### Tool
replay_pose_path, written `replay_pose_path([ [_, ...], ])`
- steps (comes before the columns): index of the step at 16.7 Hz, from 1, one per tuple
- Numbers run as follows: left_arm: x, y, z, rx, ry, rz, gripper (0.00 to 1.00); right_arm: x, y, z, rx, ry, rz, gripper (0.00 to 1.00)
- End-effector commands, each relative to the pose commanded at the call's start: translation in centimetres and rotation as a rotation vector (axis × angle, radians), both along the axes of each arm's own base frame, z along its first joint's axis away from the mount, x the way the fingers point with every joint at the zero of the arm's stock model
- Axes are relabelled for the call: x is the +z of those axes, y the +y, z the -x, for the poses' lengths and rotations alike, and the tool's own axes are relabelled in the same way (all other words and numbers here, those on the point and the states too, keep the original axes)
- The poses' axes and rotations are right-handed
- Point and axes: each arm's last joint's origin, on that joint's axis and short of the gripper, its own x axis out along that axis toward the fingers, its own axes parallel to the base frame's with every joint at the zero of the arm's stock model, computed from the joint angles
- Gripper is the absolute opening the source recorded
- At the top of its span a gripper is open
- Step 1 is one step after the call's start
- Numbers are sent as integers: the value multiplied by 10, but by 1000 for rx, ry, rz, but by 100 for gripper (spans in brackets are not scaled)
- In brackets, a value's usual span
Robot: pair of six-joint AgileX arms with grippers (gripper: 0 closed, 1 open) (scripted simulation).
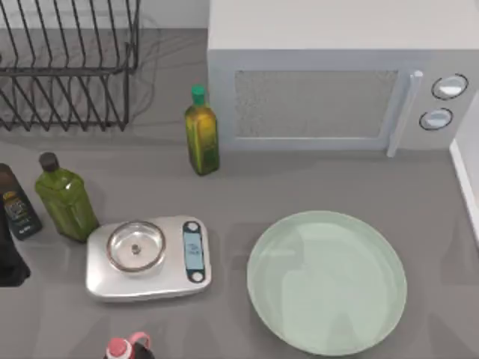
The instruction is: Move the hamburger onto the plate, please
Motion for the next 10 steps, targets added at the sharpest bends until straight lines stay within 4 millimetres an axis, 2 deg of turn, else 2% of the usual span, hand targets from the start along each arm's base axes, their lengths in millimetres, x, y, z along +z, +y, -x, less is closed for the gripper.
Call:
replay_pose_path([
  [5,0,0,0,0,0,0,100,5,0,-1,4,79,63,100],
  [7,0,0,0,0,0,0,100,11,1,-4,19,192,147,100],
  [10,0,0,0,0,0,0,100,18,2,-16,85,449,310,100],
])
